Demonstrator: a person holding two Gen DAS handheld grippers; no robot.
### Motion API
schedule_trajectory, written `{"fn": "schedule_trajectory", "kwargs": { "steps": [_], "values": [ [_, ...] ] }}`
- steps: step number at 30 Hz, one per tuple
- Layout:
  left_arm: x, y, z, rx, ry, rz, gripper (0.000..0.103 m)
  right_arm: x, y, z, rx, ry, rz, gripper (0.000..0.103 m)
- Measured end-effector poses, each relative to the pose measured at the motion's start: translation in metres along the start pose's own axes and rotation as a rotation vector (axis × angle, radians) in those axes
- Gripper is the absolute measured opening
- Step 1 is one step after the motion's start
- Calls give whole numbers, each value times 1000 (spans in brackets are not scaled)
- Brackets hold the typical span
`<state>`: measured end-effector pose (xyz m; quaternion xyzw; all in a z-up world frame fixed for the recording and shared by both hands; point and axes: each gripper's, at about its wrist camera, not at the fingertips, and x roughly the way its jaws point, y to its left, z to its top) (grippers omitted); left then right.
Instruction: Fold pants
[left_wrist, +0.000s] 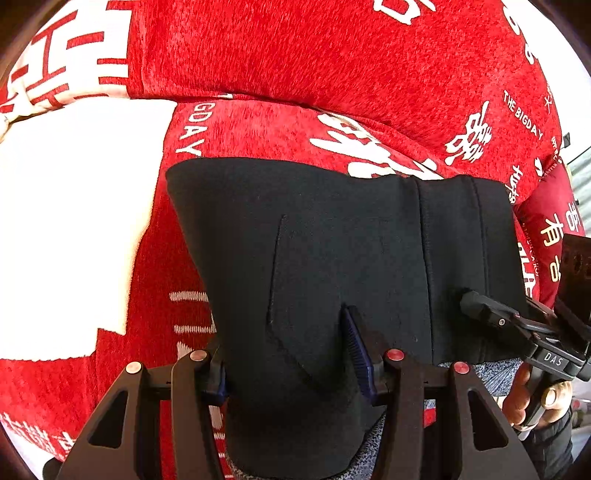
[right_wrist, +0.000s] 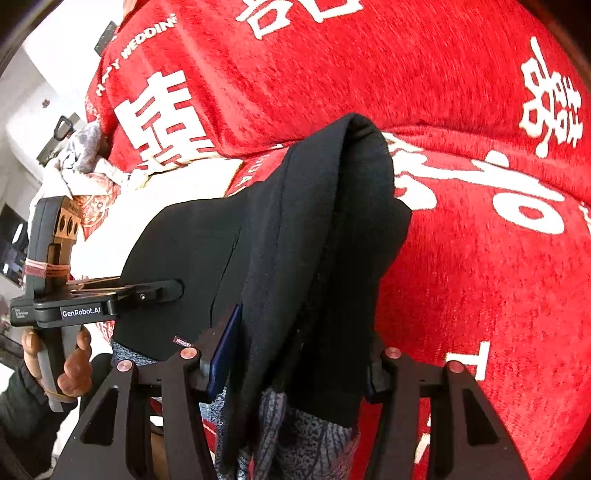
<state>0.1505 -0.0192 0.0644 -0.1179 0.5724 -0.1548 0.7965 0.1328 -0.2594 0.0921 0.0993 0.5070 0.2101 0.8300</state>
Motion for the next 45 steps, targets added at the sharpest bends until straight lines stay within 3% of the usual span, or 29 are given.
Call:
{"fn": "schedule_trajectory", "kwargs": {
  "steps": [3, 5, 7, 8, 10, 12, 13, 16, 19, 22, 24, 28, 31, 33, 38, 41, 45],
  "values": [
    [4, 3, 1, 7, 6, -2, 58, 6, -5, 0, 18, 10, -9, 58],
    [12, 7, 1, 2, 18, 17, 69, 11, -11, -1, 39, 20, -18, 61],
    [18, 13, -1, -18, 27, 30, 85, 19, -21, -2, 69, 40, -29, 72],
    [19, 17, -2, -27, 27, 22, 87, 22, -24, -2, 90, 48, -29, 74],
    [14, 23, -3, -51, 32, 6, 87, 24, -32, -3, 133, 58, -36, 80],
    [2, 26, -6, -62, 18, 33, 87, 17, -33, -4, 146, 51, -61, 80],
    [-12, 28, -8, -59, -13, 67, 87, 7, -30, -3, 134, 24, -114, 80],
    [-49, 26, -18, -64, -108, 124, 87, -31, 0, -3, 7, -88, -244, 81],
    [-72, 6, -37, -42, -166, 36, 87, -50, 49, -14, -210, -146, -209, 84],
    [-65, -30, -60, 75, -140, -21, 87, -37, 77, -35, -369, -73, -126, 84],
    [-53, -44, -73, 121, -116, -44, 87, -17, 73, -48, -396, 1, -152, 84],
    [-14, -42, -84, 119, -31, 9, 87, 3, 45, -63, -348, 49, -157, 83],
    [-10, -40, -85, 116, -19, 31, 87, 3, 45, -65, -377, 45, -156, 84],
    [-25, -45, -79, 123, -34, 20, 87, 0, 48, -61, -394, 52, -164, 84],
    [-52, -49, -32, 116, -130, 31, 87, -26, 41, -21, -335, -73, -122, 84],
    [-32, -33, 8, 69, -111, 101, 87, -13, 39, 16, -323, -93, -143, 84],
    [7, -19, 34, 13, -43, 168, 87, 33, 34, 48, -335, -4, -166, 84]
  ]
}}
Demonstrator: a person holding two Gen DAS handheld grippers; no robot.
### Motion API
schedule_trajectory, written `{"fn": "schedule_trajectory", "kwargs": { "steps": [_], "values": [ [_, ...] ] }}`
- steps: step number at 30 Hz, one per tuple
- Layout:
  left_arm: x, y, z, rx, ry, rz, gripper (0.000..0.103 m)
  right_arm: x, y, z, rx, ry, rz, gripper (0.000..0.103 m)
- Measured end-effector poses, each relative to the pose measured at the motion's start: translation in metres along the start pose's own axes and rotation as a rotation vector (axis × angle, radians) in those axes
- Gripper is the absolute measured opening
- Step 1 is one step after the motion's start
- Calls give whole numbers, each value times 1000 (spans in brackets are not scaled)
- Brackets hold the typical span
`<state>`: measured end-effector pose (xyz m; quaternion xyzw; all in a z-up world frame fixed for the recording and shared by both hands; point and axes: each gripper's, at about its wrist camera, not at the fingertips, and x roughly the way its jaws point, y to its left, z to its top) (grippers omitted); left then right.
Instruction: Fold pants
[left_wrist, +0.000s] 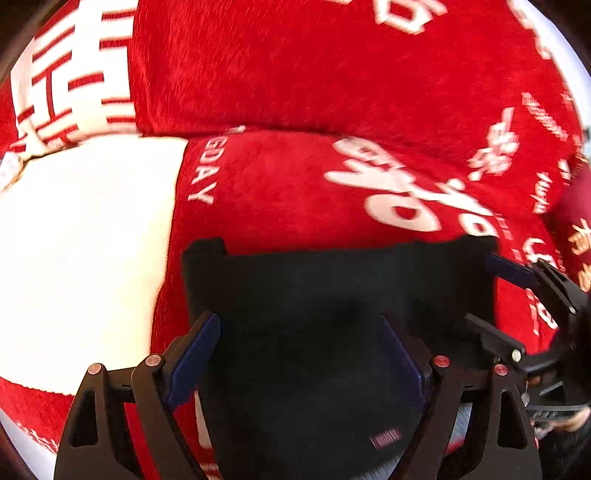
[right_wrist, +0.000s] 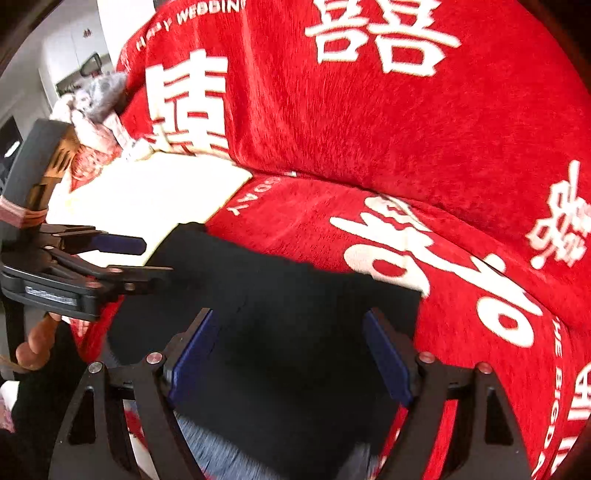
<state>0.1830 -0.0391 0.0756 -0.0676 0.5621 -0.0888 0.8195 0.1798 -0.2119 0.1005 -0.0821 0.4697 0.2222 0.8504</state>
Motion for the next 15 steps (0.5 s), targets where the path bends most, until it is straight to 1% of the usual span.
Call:
{"fn": "schedule_trajectory", "kwargs": {
  "steps": [4, 5, 7, 11, 13, 15],
  "values": [
    [21, -5, 1, 35, 39, 66, 87, 38, -15, 0, 45, 99, 19, 84],
    [26, -7, 0, 43, 43, 81, 87, 42, -17, -3, 52, 105, 26, 85],
    [32, -9, 0, 43, 38, 79, 92, 44, -17, -6, 52, 94, 43, 91],
    [32, -10, 1, 44, 35, 83, 93, 47, -6, -5, 1, 116, 2, 94],
    [22, -12, -1, 52, 24, 91, 93, 38, -3, -5, 5, 105, -25, 94],
    [4, -12, -8, 54, -5, 91, 93, 17, 4, -11, 10, 68, -26, 94]
  ]
}}
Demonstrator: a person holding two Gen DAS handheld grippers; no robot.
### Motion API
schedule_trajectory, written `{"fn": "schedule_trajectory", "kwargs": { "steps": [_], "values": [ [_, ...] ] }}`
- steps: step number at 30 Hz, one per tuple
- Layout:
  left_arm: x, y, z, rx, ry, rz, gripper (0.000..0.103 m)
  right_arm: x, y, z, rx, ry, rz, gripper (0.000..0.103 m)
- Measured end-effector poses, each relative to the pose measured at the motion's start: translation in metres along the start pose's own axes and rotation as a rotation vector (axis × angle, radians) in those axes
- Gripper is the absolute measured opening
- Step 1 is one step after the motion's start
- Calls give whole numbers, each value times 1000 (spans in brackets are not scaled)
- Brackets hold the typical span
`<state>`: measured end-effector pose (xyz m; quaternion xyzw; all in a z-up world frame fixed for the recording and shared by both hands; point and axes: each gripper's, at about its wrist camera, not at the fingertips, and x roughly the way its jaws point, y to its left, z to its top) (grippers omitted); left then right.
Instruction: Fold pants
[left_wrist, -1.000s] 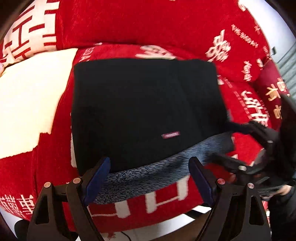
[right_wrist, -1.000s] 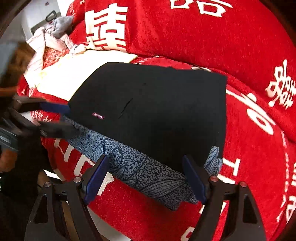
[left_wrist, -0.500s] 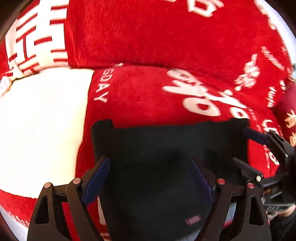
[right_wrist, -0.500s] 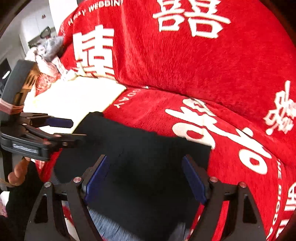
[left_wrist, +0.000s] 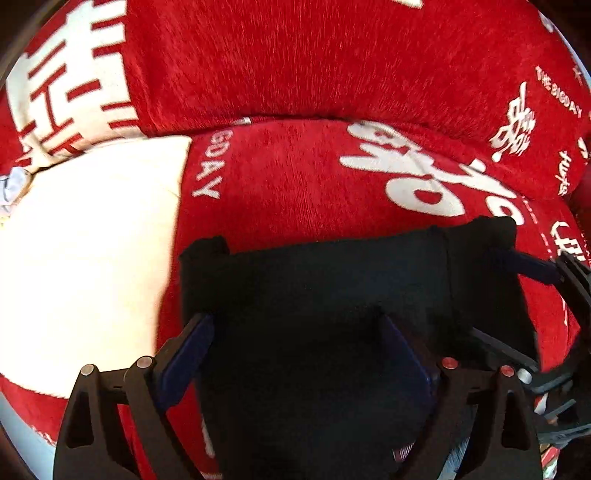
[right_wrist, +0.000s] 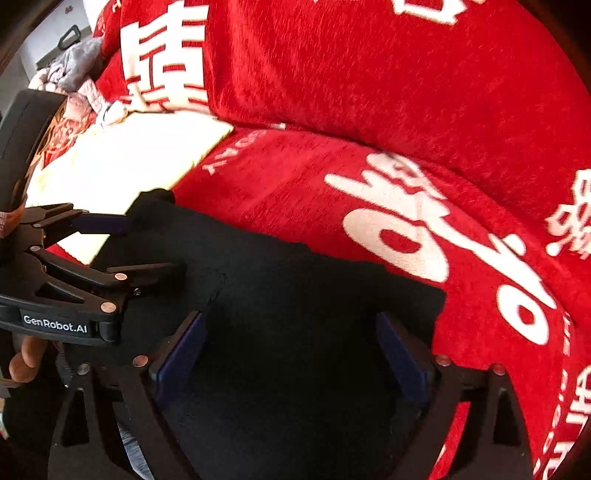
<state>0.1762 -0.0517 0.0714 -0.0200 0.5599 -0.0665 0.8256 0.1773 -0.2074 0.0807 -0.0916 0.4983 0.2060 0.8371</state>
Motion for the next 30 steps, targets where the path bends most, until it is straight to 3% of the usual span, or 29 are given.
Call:
{"fn": "schedule_trajectory", "kwargs": {
  "steps": [6, 11, 24, 28, 30],
  "values": [
    [-33, 5, -37, -23, -42, -11, 93, -59, 28, -53, -4, -92, 45, 94],
    [-3, 4, -55, -33, 59, 15, 96, -36, 39, -93, 5, 0, 73, 94],
    [-39, 4, -64, -33, -1, 56, 99, -52, 40, -90, 62, -36, 42, 98],
    [-20, 1, -74, -17, 51, 72, 99, -32, 38, -97, 75, 35, 52, 99],
    [-24, 4, -75, -46, 40, 60, 99, -36, 39, -97, 79, 23, 40, 99]
  ]
}}
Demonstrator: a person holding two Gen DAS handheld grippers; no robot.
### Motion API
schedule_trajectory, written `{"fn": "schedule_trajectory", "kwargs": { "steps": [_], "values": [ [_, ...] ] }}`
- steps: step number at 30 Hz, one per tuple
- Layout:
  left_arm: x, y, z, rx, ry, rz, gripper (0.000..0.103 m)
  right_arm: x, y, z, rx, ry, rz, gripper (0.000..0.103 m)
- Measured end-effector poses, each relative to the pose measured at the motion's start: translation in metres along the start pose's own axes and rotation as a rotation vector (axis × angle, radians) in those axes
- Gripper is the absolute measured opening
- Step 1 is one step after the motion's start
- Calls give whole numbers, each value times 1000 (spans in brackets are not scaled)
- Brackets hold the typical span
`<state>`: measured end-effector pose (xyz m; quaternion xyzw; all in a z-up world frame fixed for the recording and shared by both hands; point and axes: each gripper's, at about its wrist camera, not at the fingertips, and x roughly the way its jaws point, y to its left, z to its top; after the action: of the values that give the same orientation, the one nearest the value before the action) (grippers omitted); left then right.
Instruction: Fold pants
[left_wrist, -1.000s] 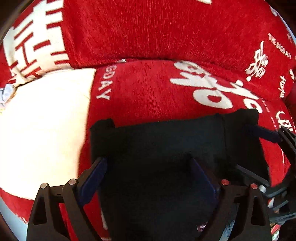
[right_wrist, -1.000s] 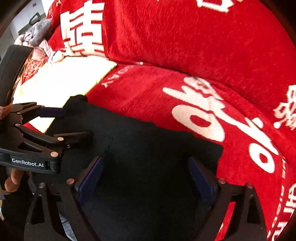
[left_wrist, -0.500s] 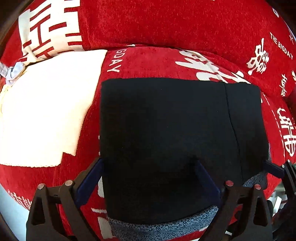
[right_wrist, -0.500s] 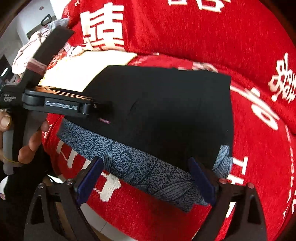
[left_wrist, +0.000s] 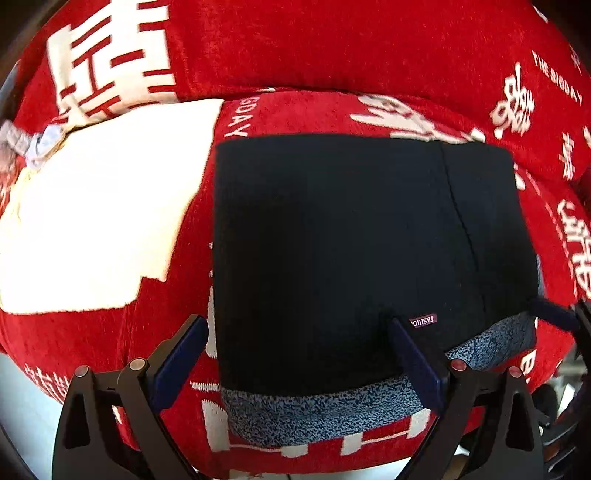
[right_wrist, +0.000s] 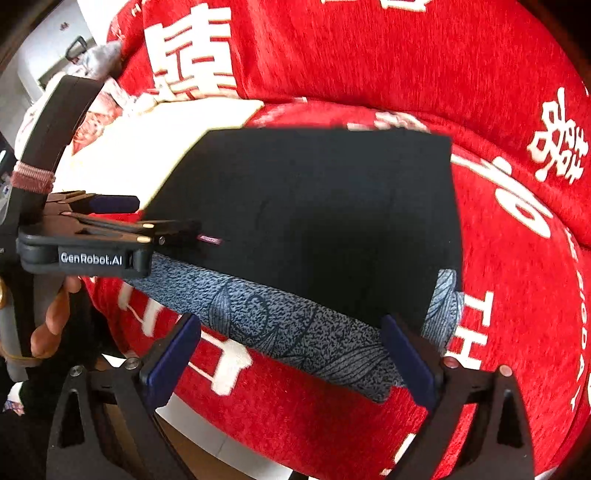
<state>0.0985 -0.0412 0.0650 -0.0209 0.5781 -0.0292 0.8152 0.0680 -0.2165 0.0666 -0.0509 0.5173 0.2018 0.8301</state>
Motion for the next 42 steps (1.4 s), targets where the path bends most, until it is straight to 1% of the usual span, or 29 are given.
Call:
{"fn": "schedule_trajectory", "kwargs": {
  "steps": [1, 3, 5, 7, 9, 15, 17, 19, 20, 22, 27, 29, 33, 42],
  "values": [
    [-4, 0, 0, -2, -4, 0, 99, -7, 1, 1, 7, -15, -5, 99],
    [-17, -3, -1, 21, -38, 28, 99, -17, 4, 5, 17, -47, -19, 99],
    [-27, -7, -2, 33, -68, 52, 99, -31, 6, 12, 15, -81, -73, 100],
    [-34, -7, -2, 15, -81, 55, 99, -40, 6, 20, 23, -102, -149, 102],
    [-39, -6, -2, 4, -87, 38, 99, -44, 4, 30, 51, -97, -205, 102],
    [-46, -8, -5, 5, -111, 50, 99, -39, 1, 41, 108, -76, -275, 102],
    [-47, -7, -8, -4, -122, 55, 99, -36, 0, 43, 133, -68, -276, 102],
    [-48, -6, -12, -20, -114, 24, 99, -34, -2, 42, 161, -65, -274, 102],
    [-47, -6, -13, -19, -108, 24, 99, -33, -3, 42, 171, -63, -271, 102],
    [-44, -6, -12, -7, -98, 57, 99, -31, -3, 42, 187, -55, -271, 102],
    [-40, -2, -11, 6, -89, 111, 99, -23, -5, 39, 211, -17, -282, 102],
    [-38, 0, -11, 1, -71, 117, 99, -21, -6, 37, 218, -1, -283, 102],
    [-36, 0, -9, 3, -61, 106, 99, -16, -6, 36, 221, 25, -288, 102],
    [-28, 2, -2, 2, -38, 89, 99, -8, -3, 38, 207, 49, -300, 102]
  ]
}}
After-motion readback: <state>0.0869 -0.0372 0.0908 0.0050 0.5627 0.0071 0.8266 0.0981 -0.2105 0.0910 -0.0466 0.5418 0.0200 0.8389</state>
